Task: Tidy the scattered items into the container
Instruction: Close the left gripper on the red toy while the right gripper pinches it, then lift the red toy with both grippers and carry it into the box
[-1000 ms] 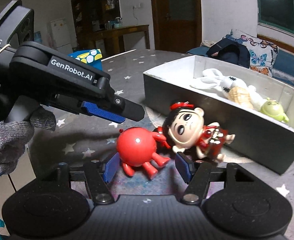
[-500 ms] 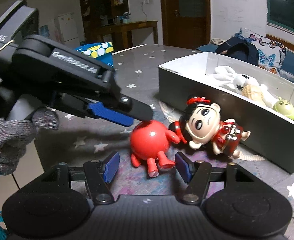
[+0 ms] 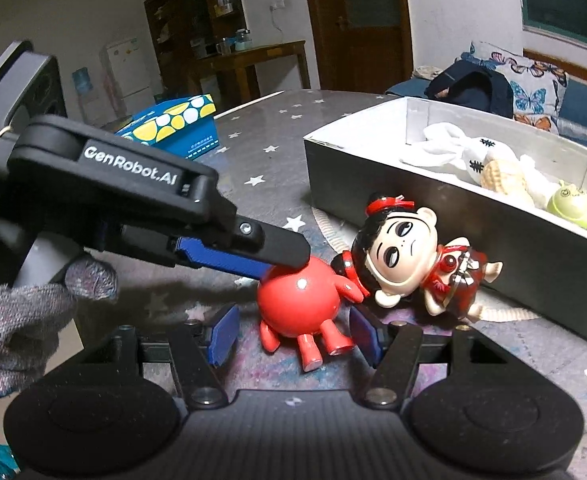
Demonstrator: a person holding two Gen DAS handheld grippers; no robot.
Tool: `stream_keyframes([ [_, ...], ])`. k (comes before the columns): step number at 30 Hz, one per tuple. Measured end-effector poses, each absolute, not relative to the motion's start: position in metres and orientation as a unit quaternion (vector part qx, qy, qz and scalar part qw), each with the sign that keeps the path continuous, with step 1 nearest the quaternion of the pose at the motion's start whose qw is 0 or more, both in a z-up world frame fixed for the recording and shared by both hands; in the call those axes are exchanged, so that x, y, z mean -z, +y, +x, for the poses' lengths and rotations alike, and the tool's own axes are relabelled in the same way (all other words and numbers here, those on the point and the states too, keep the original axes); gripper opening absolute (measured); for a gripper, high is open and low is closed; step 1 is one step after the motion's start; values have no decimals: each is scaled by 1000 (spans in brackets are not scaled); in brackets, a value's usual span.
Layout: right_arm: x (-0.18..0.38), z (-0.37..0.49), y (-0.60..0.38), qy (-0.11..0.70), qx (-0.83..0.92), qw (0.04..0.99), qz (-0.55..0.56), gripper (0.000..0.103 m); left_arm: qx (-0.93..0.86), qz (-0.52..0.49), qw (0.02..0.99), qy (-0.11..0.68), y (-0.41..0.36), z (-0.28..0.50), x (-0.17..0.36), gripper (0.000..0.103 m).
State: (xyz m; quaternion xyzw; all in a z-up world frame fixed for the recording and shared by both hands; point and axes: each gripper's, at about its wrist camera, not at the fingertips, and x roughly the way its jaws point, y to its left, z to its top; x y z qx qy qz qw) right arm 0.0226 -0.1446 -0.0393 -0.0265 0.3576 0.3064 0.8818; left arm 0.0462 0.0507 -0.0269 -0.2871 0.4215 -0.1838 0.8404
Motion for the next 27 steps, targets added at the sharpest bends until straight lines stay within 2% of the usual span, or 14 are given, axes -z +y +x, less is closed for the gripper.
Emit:
stream_keyframes([
  [8,43,28,-148,365,-298,882,-4,54,188,-312,828,426,56,49,33,40],
  [16,41,23,-147,365,-299,882,-4,52,200,-311,826,426,57,46,31,39],
  [20,36,19,-147,362,-302,882,-9,47,209,-311,827,420,55,44,25,39],
  [27,18,18,-155,347,-299,889,-1,47,224,-306,834,401,49,45,6,39],
])
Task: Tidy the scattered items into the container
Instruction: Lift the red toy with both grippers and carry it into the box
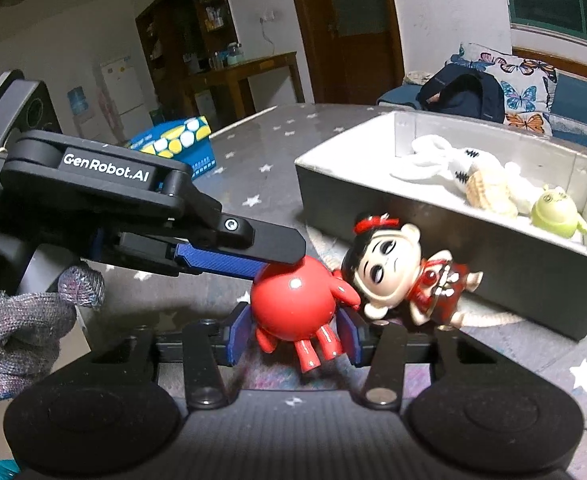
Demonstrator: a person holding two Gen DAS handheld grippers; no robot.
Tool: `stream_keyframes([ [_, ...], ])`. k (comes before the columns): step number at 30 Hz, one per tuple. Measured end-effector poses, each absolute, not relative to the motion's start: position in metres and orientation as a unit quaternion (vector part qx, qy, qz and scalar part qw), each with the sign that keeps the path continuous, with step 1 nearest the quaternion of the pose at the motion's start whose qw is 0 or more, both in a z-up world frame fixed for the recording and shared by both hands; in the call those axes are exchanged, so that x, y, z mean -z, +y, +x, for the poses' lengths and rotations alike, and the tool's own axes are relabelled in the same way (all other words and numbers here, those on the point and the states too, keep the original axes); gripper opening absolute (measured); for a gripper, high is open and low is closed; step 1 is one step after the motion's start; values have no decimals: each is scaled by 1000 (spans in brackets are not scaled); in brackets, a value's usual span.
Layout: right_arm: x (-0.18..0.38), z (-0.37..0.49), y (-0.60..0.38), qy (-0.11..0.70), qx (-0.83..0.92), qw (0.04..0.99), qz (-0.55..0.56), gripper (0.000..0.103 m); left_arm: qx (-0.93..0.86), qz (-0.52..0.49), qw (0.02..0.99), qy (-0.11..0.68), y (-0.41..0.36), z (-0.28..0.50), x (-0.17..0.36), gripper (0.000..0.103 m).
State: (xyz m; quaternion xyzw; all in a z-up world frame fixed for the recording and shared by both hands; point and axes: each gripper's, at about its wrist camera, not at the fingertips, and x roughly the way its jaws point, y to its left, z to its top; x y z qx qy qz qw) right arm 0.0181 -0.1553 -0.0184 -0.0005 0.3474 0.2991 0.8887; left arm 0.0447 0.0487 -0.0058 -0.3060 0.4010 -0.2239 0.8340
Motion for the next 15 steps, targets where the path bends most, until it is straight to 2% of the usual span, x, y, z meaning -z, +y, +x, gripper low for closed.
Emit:
stream_keyframes([
  [10,-32,59,-168,294,-278,914,-8,47,255,-283,857,347,28,95,-47,39],
  [15,-36,109,-172,303,-269,914,-12,47,245,-269,863,350,14,141,-48,39],
])
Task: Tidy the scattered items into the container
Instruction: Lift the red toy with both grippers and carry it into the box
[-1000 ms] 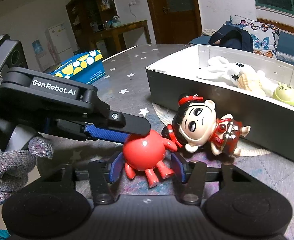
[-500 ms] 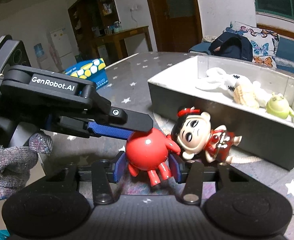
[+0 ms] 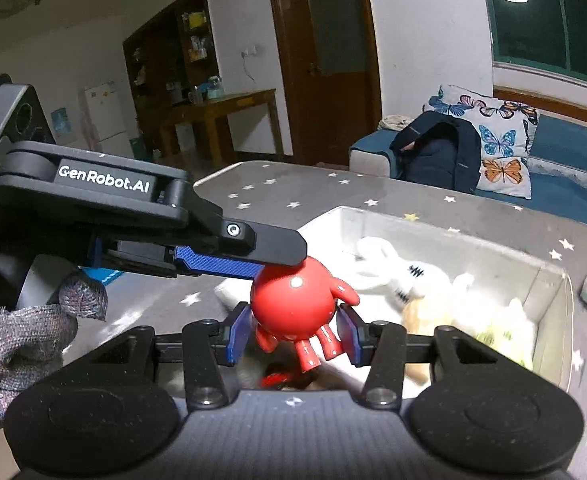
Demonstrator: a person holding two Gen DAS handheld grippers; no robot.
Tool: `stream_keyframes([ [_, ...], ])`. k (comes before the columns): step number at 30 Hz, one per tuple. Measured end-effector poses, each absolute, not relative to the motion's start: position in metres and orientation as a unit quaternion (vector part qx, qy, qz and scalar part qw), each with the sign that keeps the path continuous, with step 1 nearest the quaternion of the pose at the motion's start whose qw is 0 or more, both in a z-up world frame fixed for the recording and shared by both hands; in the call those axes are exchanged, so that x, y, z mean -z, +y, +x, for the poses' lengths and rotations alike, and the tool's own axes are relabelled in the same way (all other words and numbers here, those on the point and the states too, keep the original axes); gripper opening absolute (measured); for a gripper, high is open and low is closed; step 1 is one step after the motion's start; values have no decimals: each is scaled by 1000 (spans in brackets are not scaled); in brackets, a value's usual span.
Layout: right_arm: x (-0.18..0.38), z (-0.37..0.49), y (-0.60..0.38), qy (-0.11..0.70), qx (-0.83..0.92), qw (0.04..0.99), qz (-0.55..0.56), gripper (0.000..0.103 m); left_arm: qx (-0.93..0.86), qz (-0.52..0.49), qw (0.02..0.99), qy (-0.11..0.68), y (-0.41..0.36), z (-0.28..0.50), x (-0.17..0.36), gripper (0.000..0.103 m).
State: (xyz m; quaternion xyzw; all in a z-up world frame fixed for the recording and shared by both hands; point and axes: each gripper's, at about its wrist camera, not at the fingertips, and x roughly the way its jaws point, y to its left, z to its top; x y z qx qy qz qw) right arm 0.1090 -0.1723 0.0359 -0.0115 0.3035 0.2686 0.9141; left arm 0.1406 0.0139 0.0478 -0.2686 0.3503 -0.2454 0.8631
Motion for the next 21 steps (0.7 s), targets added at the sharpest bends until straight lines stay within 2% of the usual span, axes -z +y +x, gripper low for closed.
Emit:
stream_keyframes([
  [10,-4,190,-177,378,-263,888,13,47,210,-251,857,398,-1,209,-15,39],
  [21,16,232,-170,440,-263,859,5,47,188,-235,853,426,-7,234,5,39],
])
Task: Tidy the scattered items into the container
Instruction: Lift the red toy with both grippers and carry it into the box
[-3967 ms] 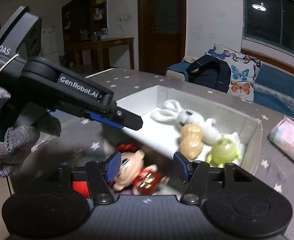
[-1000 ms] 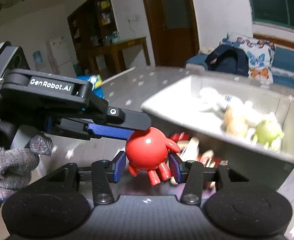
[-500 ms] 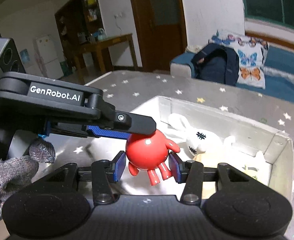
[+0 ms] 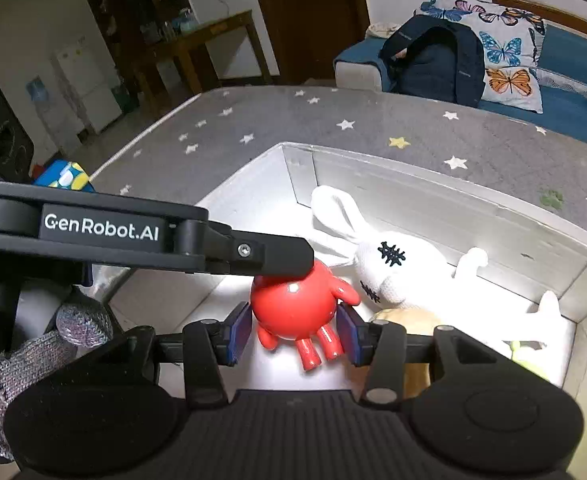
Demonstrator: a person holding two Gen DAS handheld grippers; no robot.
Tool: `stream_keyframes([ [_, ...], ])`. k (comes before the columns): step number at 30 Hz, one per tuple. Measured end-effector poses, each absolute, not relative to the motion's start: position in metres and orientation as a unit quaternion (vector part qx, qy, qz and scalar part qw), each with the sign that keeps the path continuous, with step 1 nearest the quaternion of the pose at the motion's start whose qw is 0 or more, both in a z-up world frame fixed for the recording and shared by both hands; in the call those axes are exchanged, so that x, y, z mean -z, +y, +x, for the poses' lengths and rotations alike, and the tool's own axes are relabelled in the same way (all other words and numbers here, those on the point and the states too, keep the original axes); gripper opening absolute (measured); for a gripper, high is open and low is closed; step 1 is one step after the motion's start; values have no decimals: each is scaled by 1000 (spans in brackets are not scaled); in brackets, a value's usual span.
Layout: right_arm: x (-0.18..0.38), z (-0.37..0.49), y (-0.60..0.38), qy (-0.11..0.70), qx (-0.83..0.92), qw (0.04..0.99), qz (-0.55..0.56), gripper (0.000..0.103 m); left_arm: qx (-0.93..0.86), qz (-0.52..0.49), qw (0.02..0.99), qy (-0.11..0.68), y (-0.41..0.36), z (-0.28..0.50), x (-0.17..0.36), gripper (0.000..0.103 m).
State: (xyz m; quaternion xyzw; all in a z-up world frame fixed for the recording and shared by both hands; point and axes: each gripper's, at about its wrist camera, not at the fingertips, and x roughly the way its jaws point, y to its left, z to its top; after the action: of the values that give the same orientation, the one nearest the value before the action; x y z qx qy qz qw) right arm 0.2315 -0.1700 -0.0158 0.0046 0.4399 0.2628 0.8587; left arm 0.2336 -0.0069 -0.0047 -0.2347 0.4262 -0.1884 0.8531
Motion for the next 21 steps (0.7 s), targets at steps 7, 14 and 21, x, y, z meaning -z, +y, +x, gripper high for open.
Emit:
stream_keyframes([
  [7,21,237,-161,457,-252,853,-14,47,182,-209,859,431,-15,235,6,39],
  [14,22,244,-155,471,-247,846,-33,47,180,-204,860,432,-17,234,7,39],
  [21,22,245,-155,476,-246,844,-34,48,179,-201,862,430,-18,234,5,39],
])
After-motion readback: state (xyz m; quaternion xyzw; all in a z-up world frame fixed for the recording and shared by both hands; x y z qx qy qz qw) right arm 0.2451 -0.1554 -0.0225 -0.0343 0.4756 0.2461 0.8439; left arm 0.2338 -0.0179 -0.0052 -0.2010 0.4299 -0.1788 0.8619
